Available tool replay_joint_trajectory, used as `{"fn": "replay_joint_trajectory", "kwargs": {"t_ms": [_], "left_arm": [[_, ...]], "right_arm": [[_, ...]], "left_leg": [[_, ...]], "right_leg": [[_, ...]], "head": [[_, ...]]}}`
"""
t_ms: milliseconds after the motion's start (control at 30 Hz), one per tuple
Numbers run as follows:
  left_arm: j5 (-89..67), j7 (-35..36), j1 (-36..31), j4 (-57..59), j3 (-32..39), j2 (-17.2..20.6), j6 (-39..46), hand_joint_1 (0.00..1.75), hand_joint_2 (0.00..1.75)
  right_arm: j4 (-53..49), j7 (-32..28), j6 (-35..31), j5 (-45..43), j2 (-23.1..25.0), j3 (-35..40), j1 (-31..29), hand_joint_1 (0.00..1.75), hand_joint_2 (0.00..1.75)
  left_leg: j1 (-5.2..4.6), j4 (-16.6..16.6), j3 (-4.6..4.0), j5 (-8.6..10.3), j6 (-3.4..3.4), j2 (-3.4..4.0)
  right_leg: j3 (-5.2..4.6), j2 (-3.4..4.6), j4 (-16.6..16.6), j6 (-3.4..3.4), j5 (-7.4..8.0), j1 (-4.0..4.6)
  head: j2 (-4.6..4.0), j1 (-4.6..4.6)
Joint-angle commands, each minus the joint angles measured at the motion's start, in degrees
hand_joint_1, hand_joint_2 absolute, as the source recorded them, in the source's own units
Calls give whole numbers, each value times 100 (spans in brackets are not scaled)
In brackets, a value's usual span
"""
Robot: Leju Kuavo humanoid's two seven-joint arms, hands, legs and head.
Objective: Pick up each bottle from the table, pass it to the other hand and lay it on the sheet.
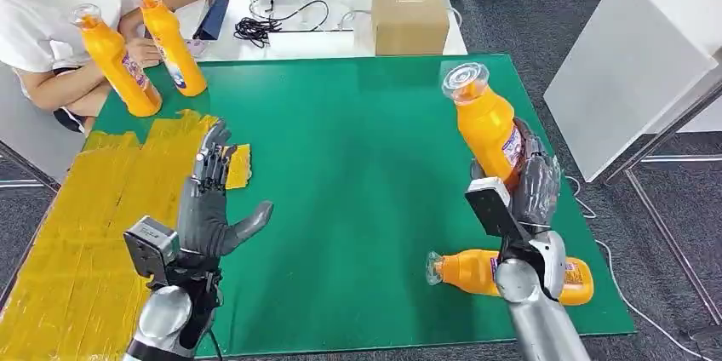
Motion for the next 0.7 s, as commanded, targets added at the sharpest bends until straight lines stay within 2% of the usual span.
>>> {"fn": "replay_joint_trajectory", "kwargs": {"t_ms": [33,100,200,333,400,500,700], "left_arm": [[92,300,-514,576,-395,239,-326,0,175],[172,358,-626,673,-463,231,-413,0,175],[290,430,-733,775,-549,216,-535,0,175],[370,464,-732,774,-564,227,-604,0,175],[480,506,-836,832,-618,217,-724,0,175],[636,563,-974,897,-705,216,-837,0,175],[780,599,-1092,986,-761,201,-912,0,175]], "right_arm": [[-348,-433,435,-702,539,247,-71,175,175],[-149,-527,717,-936,631,544,-170,175,175],[136,-578,751,-925,777,934,-262,175,175],[156,-587,867,-1014,740,1005,-270,175,175],[477,-596,1034,-1022,862,1243,-381,175,175],[1122,-642,1086,-1035,1027,1593,-593,175,175],[1556,-714,1168,-1049,1140,1866,-745,175,175]], "left_leg": [[-1,-3,7,0,-4,-3],[0,-3,11,-2,-5,9],[4,-5,23,-6,-10,19],[1,-5,12,-2,-5,5],[5,-6,36,-12,-10,13],[3,-6,18,-5,-6,22],[3,-5,10,0,-5,5]], "right_leg": [[8,-4,-1,0,-2,-2],[9,8,-2,-1,0,0],[21,15,-5,-3,-1,4],[13,4,-4,-1,-1,1],[36,10,-8,-2,-8,4],[16,19,-5,0,1,3],[12,6,-4,0,2,2]], "head": [[0,2],[0,2],[0,2],[0,2],[0,2],[0,2],[0,2]]}}
